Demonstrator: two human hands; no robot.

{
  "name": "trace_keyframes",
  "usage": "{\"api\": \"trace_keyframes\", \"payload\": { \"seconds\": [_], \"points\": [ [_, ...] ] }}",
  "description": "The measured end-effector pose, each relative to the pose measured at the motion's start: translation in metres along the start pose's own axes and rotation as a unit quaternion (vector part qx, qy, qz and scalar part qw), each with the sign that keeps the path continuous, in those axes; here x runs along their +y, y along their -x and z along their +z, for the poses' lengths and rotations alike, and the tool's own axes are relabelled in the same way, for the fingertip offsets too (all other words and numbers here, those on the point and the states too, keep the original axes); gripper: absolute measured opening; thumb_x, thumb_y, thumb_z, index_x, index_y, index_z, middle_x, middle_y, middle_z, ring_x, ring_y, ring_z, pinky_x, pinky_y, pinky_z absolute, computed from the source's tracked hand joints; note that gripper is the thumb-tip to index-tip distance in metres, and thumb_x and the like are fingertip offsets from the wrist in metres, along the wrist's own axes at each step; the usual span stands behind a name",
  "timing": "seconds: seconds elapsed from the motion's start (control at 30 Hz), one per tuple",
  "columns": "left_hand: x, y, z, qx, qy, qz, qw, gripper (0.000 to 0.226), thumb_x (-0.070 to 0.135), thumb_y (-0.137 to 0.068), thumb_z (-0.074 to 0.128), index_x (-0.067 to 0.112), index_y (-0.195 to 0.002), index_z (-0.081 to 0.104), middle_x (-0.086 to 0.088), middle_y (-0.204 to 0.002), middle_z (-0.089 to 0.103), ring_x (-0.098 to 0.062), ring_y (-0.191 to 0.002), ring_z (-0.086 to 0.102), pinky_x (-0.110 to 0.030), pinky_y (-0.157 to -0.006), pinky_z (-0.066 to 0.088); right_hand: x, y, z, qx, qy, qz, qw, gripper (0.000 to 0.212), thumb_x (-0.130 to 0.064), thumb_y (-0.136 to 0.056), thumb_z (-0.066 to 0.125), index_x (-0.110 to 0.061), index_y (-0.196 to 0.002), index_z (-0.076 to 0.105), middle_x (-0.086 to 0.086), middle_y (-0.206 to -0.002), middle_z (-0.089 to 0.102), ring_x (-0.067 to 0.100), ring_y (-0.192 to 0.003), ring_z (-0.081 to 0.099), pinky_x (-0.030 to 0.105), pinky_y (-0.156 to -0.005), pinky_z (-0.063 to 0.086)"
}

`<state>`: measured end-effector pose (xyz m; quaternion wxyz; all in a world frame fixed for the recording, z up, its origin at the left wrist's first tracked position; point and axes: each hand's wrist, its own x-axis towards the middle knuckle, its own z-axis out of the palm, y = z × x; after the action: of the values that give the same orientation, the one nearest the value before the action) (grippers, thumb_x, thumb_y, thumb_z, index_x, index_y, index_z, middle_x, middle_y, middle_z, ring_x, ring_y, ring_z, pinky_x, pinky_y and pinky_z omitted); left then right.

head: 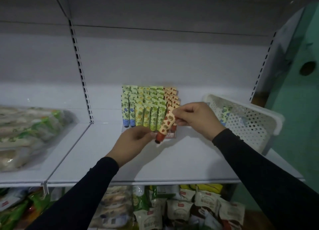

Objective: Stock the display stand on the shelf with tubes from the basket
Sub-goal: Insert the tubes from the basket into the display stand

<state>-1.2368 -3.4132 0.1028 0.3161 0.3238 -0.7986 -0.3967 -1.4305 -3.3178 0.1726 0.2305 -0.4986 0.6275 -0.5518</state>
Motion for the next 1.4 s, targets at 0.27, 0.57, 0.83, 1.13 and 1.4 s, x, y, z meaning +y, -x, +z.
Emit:
{"api": "trace_keyframes", "payload": {
  "seconds": [0.27, 0.57, 0.83, 1.13, 1.4],
  "points": [
    [-0.073, -0.022, -0.023, 0.074, -0.303, 0.011, 0.95, 0.074, 0.068, -0.082, 0.041, 0.012, -0.129, 0.055, -0.008, -0.128, 0.057, -0.028, -0.121, 0.048, -0.037, -0.099, 0.039, -0.003, -0.022, -0.008, 0.128, 0.188, -0.101, 0.968, 0.019, -0.028, -0.087, 0.068, -0.012, -0.08, 0.077, -0.002, -0.07, 0.073, 0.01, -0.064, 0.068, 0.03, -0.074, 0.058],
    [-0.102, -0.028, -0.027, 0.016, -0.389, -0.043, 0.92, 0.075, 0.088, -0.075, 0.032, 0.018, -0.096, 0.049, -0.001, -0.105, 0.053, -0.022, -0.108, 0.049, -0.034, -0.093, 0.039, 0.005, -0.043, 0.007, 0.144, 0.307, -0.136, 0.931, 0.024, -0.027, -0.091, 0.063, -0.01, -0.082, 0.076, -0.001, -0.08, 0.073, 0.007, -0.073, 0.059, 0.013, -0.066, 0.035],
    [-0.107, -0.03, -0.024, 0.019, -0.41, -0.025, 0.911, 0.081, 0.089, -0.075, 0.026, 0.017, -0.102, 0.053, -0.001, -0.111, 0.054, -0.022, -0.115, 0.048, -0.036, -0.099, 0.038, 0.019, -0.049, 0.021, 0.137, 0.373, -0.148, 0.906, 0.03, -0.028, -0.094, 0.059, -0.008, -0.079, 0.075, 0.004, -0.078, 0.071, 0.013, -0.072, 0.057, 0.023, -0.064, 0.037],
    [-0.11, -0.03, -0.024, 0.029, -0.406, -0.017, 0.913, 0.085, 0.089, -0.074, 0.027, 0.017, -0.109, 0.056, 0.0, -0.115, 0.055, -0.021, -0.119, 0.048, -0.036, -0.103, 0.038, 0.029, -0.053, 0.029, 0.146, 0.391, -0.136, 0.899, 0.029, -0.032, -0.093, 0.058, -0.01, -0.086, 0.076, 0.005, -0.08, 0.072, 0.021, -0.076, 0.064, 0.032, -0.069, 0.051],
    [-0.108, -0.031, -0.023, 0.031, -0.405, -0.02, 0.913, 0.084, 0.09, -0.073, 0.027, 0.019, -0.107, 0.055, 0.001, -0.113, 0.055, -0.021, -0.118, 0.048, -0.036, -0.102, 0.038, 0.028, -0.057, 0.03, 0.139, 0.412, -0.125, 0.892, 0.033, -0.033, -0.094, 0.056, -0.01, -0.082, 0.075, 0.006, -0.076, 0.071, 0.021, -0.073, 0.062, 0.026, -0.063, 0.039]
  ]
}}
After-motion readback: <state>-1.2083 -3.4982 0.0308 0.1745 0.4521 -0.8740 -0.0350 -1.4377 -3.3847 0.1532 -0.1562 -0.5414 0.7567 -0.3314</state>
